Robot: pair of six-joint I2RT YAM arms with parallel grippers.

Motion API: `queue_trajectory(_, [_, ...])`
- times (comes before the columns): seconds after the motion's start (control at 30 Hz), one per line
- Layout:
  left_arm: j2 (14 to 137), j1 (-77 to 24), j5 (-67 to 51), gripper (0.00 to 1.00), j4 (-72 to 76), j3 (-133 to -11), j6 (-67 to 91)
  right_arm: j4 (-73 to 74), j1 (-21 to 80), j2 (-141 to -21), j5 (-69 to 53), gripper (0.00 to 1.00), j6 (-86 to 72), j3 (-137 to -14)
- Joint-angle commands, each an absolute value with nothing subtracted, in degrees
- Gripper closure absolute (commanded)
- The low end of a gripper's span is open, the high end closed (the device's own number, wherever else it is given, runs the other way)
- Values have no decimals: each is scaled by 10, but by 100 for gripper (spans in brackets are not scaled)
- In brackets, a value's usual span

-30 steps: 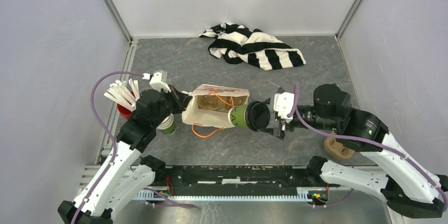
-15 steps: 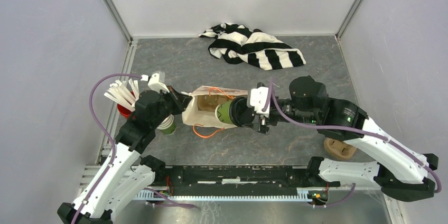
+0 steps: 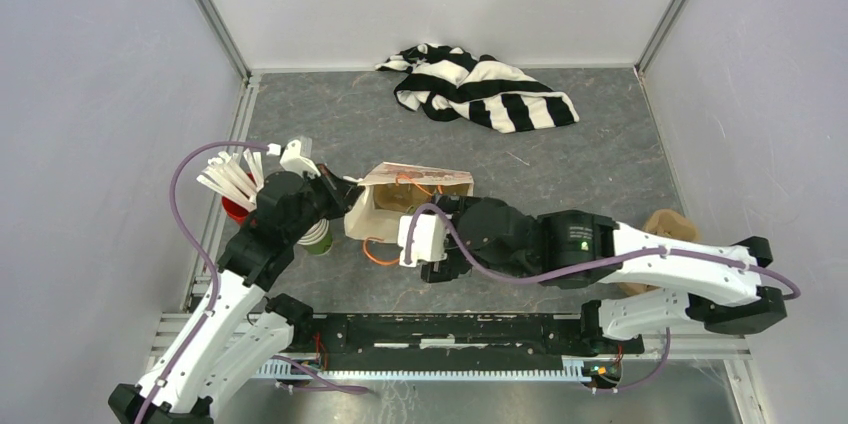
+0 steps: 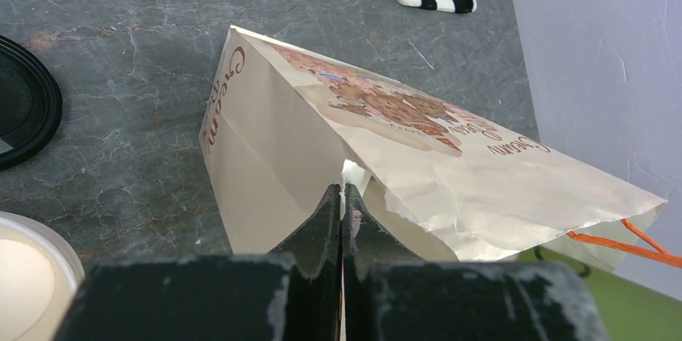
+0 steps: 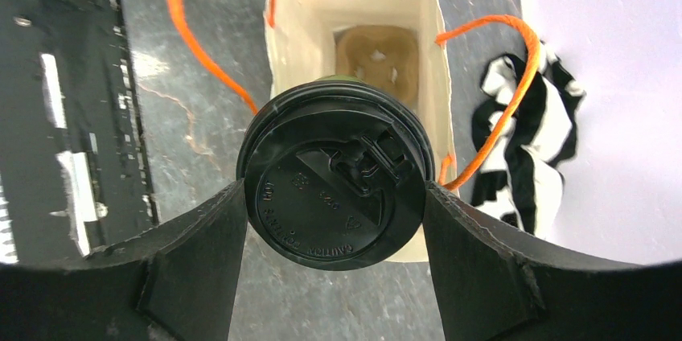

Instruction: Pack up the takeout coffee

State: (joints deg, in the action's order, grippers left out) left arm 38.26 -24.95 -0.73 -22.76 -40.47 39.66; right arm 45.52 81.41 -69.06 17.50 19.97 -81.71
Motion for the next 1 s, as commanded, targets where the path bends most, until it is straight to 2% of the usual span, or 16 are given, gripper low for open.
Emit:
queue_trajectory(0.0, [363,-253,-32,98,-229,-407,407,455,842,-716,307,83,191,-849])
queue_trajectory(0.4, [328,-252,-27,98,-207,-373,382,399,838,-782,281,80,306,-853])
queue_trajectory(0.97, [337,-252,-2,97,-258,-415,357,419,774,-871,209,82,326,-890])
